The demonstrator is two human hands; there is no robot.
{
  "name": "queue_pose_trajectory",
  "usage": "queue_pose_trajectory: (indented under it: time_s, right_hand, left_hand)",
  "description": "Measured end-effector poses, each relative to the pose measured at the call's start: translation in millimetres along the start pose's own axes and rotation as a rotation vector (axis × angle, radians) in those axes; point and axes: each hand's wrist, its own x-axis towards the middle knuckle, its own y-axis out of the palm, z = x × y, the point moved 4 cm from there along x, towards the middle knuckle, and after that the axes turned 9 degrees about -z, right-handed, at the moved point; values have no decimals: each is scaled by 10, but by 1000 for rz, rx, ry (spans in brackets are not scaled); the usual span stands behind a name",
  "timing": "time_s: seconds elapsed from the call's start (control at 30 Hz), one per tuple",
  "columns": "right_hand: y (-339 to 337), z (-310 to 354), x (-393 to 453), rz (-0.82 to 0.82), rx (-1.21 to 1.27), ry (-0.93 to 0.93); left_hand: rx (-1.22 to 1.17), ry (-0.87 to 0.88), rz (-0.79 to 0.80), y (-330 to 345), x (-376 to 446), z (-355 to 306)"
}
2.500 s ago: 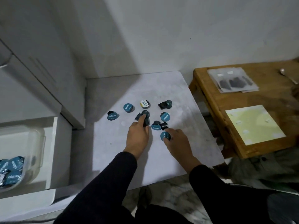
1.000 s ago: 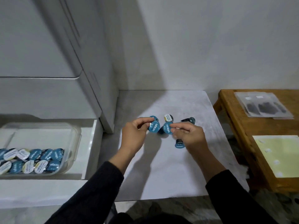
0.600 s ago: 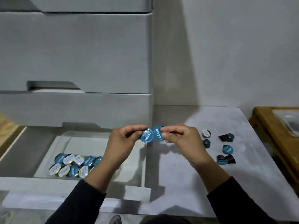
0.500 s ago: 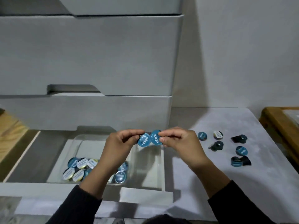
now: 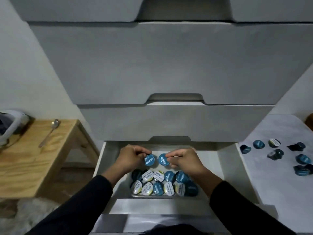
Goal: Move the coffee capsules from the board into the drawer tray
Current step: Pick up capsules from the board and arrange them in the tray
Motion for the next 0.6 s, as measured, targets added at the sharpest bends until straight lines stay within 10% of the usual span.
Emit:
queue_pose_trajectory:
  time_s: [0.6]
  right_hand:
    - [436,-252,495,45,-97,150]
  left_hand:
    - [386,77,200,108,350,227]
